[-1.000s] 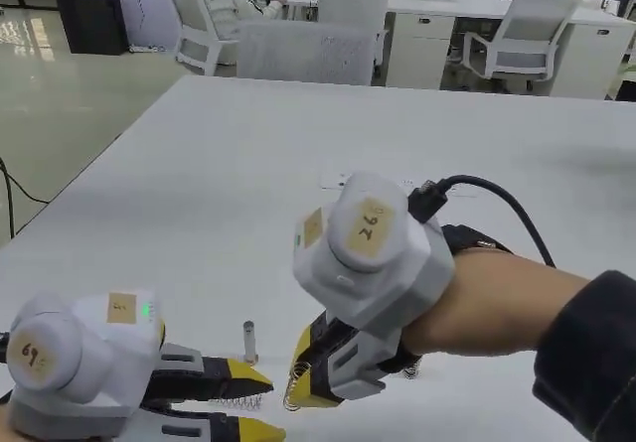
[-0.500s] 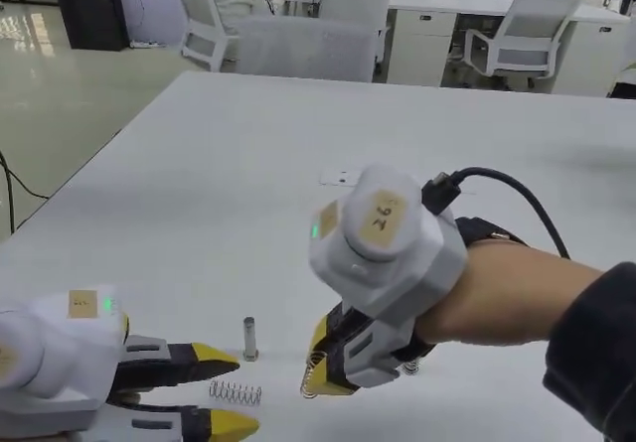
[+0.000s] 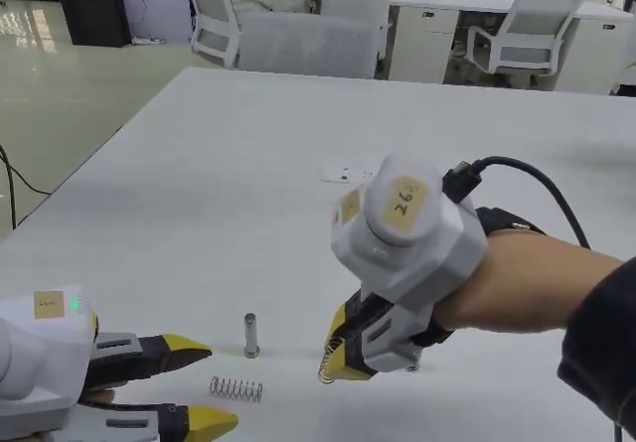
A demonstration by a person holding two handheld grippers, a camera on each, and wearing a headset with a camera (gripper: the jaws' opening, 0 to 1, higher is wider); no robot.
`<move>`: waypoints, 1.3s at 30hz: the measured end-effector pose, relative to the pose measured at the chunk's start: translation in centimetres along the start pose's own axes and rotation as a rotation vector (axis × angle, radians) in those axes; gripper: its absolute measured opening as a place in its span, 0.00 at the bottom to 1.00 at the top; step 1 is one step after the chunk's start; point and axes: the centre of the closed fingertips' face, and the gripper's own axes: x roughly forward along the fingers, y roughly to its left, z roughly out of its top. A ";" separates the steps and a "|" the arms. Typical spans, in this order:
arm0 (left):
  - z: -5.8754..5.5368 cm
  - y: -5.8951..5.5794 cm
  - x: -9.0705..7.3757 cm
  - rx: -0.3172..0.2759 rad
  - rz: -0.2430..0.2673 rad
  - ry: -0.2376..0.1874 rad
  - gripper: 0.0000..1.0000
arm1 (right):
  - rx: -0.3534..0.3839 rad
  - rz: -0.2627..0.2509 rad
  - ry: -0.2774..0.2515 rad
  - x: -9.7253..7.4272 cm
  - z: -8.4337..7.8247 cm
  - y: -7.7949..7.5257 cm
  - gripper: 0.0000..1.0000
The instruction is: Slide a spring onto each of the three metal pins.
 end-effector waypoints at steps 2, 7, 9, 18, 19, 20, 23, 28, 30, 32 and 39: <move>-0.2 0.2 -0.1 -0.007 0.009 -0.001 0.41 | 0.007 -0.007 0.003 -0.2 -0.3 -0.4 0.08; -0.4 0.3 -0.3 -0.014 0.023 0.000 0.43 | 0.028 -0.039 0.010 -1.1 -1.0 -1.6 0.08; -0.4 0.3 -0.3 -0.017 0.026 -0.001 0.44 | 0.036 -0.052 0.009 -1.5 -1.0 -2.2 0.08; -0.7 0.0 0.0 -0.027 0.025 -0.001 0.45 | 0.043 -0.102 0.029 -2.0 -1.4 -4.4 0.08; -0.7 -0.1 0.0 -0.028 0.024 0.000 0.45 | 0.043 -0.103 0.029 -1.9 -1.4 -4.5 0.08; -0.8 -0.1 0.1 -0.029 0.024 0.000 0.45 | 0.044 -0.103 0.030 -1.8 -1.4 -4.7 0.08; -0.9 -0.2 0.1 -0.030 0.023 0.005 0.45 | 0.041 -0.111 0.037 -1.2 -1.4 -5.3 0.08; -0.9 -0.1 -0.1 -0.033 0.027 0.007 0.46 | 0.044 -0.116 0.039 -0.5 -1.3 -6.3 0.08; -1.0 -0.1 -0.2 -0.034 0.029 0.008 0.46 | 0.046 -0.114 0.040 -0.3 -1.3 -6.5 0.08; -1.0 -0.1 -0.2 -0.037 0.032 0.008 0.46 | 0.047 -0.112 0.046 0.0 -1.3 -6.6 0.08; -1.1 -0.1 -0.3 -0.042 0.037 0.008 0.46 | 0.051 -0.094 0.065 0.8 -1.8 -6.7 0.08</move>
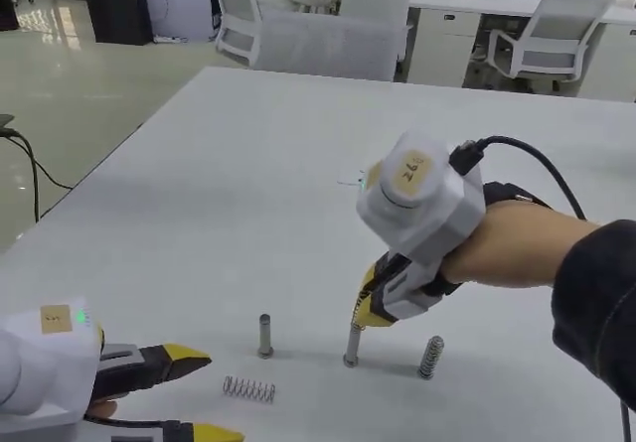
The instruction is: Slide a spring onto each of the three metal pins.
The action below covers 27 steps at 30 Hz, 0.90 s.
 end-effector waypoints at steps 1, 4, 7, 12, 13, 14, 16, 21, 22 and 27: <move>0.0 0.0 0.0 0.000 0.000 0.000 0.46 | 0.000 0.000 0.002 0.1 -0.1 -0.1 0.08; 0.0 0.0 0.0 -0.002 0.000 0.000 0.46 | 0.006 0.006 0.004 0.2 -0.1 -0.1 0.08; -0.1 0.0 0.0 -0.003 0.000 0.001 0.46 | 0.004 0.007 0.006 0.4 0.0 -0.1 0.08; -0.1 0.1 -0.1 -0.003 0.000 0.000 0.45 | 0.006 0.015 0.019 1.1 -0.1 0.0 0.08; -0.1 0.1 -0.1 -0.003 0.001 0.000 0.45 | 0.009 0.017 0.023 1.3 -0.2 0.0 0.08; -0.1 0.2 -0.1 -0.003 0.001 0.000 0.45 | 0.009 0.017 0.024 1.4 -0.3 0.0 0.08; -0.2 0.2 -0.1 -0.004 0.001 0.000 0.45 | 0.008 0.017 0.035 1.8 -0.5 0.0 0.08; -0.2 0.2 -0.1 -0.005 0.000 0.000 0.45 | 0.009 0.017 0.051 2.8 -1.0 0.1 0.08; -0.2 0.2 -0.1 -0.005 0.000 0.000 0.45 | 0.011 0.018 0.052 3.0 -1.1 0.1 0.08; -0.3 0.3 -0.1 -0.006 0.002 0.001 0.45 | 0.022 0.022 0.053 3.9 -1.4 0.2 0.08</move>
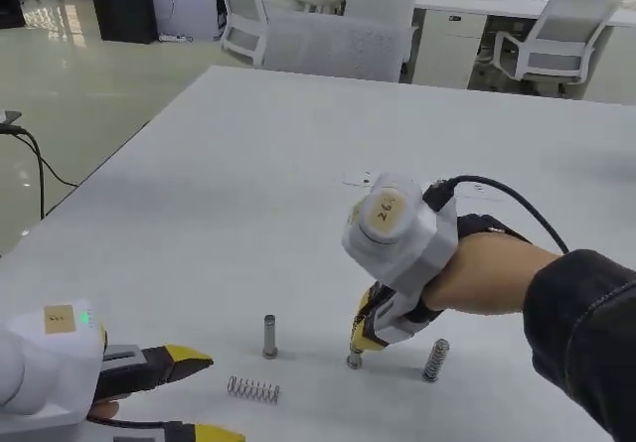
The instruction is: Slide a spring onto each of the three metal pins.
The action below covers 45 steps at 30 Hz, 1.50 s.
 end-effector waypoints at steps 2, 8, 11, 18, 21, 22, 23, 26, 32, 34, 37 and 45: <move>0.0 0.0 0.0 0.000 0.001 0.001 0.45 | 0.002 0.001 0.001 0.4 -0.1 0.1 0.08; -0.1 0.0 0.0 0.000 0.002 0.001 0.46 | -0.005 0.003 0.001 1.4 -0.3 0.4 0.08; -0.1 0.0 0.0 -0.001 0.003 0.001 0.46 | -0.002 0.006 0.004 1.7 -0.5 0.4 0.08; -0.2 0.1 -0.1 -0.002 0.007 0.002 0.46 | 0.011 0.009 -0.004 2.0 -0.6 0.4 0.09; -0.2 0.1 -0.2 -0.003 0.008 0.001 0.46 | 0.011 0.009 -0.009 1.9 -0.5 0.5 0.11; -0.3 0.1 -0.2 -0.004 0.009 0.003 0.46 | 0.012 0.007 -0.014 1.7 -0.4 0.6 0.13; -0.3 0.1 -0.2 -0.004 0.009 0.004 0.45 | 0.012 0.006 -0.015 1.7 -0.4 0.6 0.13; -0.3 0.1 -0.2 -0.004 0.008 0.005 0.46 | 0.005 -0.001 -0.020 1.1 -0.2 0.6 0.16; -0.2 -0.2 0.0 0.000 0.006 0.007 0.46 | -0.010 -0.021 -0.032 0.2 0.3 0.6 0.18; -0.1 -0.2 0.0 0.002 0.005 0.006 0.45 | -0.021 -0.029 -0.040 -0.1 0.7 0.7 0.18; -0.2 -0.2 0.0 0.005 0.004 0.009 0.46 | -0.032 -0.040 -0.062 -0.6 1.7 0.8 0.18; 0.0 -0.2 -0.1 0.007 0.007 0.009 0.46 | -0.047 0.012 -0.122 -0.1 4.4 2.8 0.16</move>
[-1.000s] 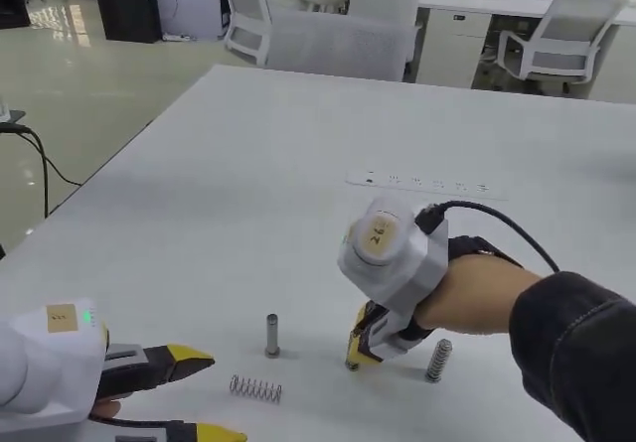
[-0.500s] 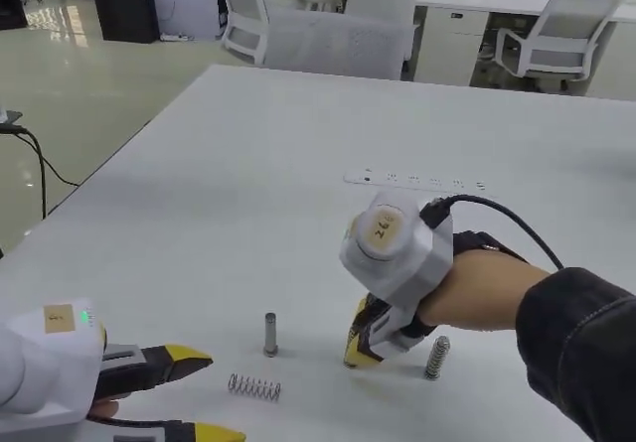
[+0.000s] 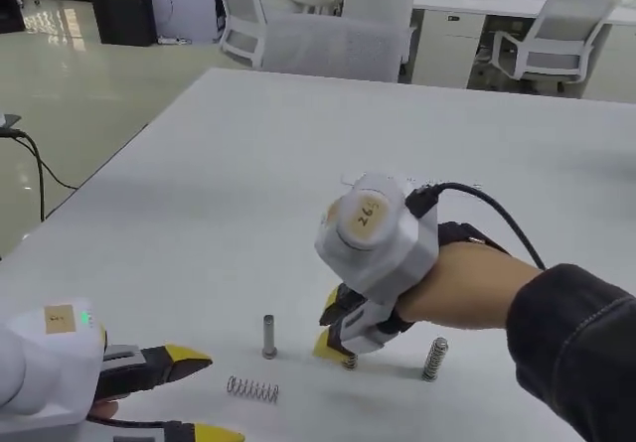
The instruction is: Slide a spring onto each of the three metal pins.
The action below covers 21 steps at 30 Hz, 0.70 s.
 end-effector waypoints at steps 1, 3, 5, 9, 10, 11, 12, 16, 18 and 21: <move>0.0 0.0 0.0 0.000 0.000 0.000 0.46 | -0.001 0.007 0.003 0.2 0.0 0.2 0.16; -0.1 0.0 0.0 -0.001 0.001 0.002 0.46 | -0.009 0.020 0.011 0.7 0.1 0.7 0.15; -0.1 0.0 0.0 -0.002 0.001 0.004 0.45 | -0.013 0.034 0.017 1.2 0.1 1.2 0.15; -0.2 0.0 0.0 -0.003 0.001 0.007 0.45 | -0.017 0.059 0.019 1.9 0.3 2.0 0.14; -0.3 0.0 0.0 -0.003 0.000 0.008 0.45 | -0.018 0.064 0.017 2.1 0.5 2.2 0.14; -0.3 0.0 0.0 -0.003 0.000 0.008 0.45 | -0.016 0.067 0.018 2.3 0.5 2.3 0.14; -0.3 -0.1 0.0 -0.003 -0.001 0.009 0.45 | -0.016 0.072 0.017 2.6 0.6 2.4 0.13; -0.3 -0.1 0.1 0.000 -0.003 0.012 0.45 | -0.008 0.093 0.011 3.4 0.8 3.0 0.12; -0.3 -0.1 0.1 0.000 -0.003 0.013 0.45 | -0.004 0.104 0.008 3.8 0.9 3.4 0.12; -0.3 0.0 0.0 -0.001 -0.003 0.012 0.45 | -0.007 0.103 0.012 4.5 0.9 3.7 0.11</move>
